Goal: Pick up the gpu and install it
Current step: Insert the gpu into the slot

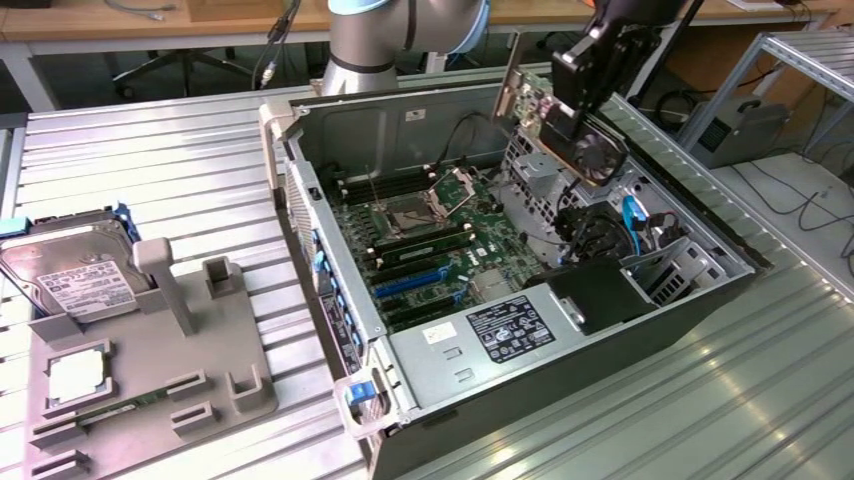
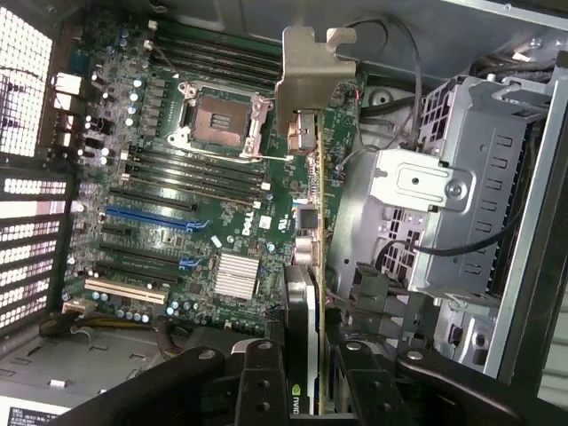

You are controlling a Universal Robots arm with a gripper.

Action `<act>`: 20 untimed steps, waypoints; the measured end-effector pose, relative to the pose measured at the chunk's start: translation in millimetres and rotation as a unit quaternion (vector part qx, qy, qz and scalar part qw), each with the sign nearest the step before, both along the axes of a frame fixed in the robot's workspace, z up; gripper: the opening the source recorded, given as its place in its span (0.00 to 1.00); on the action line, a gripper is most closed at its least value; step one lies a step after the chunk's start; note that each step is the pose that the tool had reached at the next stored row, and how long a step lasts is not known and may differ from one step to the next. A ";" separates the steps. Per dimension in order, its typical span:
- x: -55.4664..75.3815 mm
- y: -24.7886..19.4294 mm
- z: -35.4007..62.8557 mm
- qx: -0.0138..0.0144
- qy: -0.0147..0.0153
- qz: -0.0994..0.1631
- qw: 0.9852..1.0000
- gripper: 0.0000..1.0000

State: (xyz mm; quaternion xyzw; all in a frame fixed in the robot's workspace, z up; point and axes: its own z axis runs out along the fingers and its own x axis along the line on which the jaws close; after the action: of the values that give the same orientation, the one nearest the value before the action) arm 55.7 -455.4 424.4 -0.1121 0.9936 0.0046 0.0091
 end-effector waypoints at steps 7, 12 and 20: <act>0.0 0.0 -0.6 0.000 0.000 0.028 1.000 0.27; 0.0 0.3 -1.5 0.000 0.001 0.071 0.997 0.27; 0.0 0.8 -2.5 0.000 0.002 0.142 0.990 0.27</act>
State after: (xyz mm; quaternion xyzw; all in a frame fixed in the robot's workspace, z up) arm 55.7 -454.6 421.9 -0.2524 0.9676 0.0061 0.0065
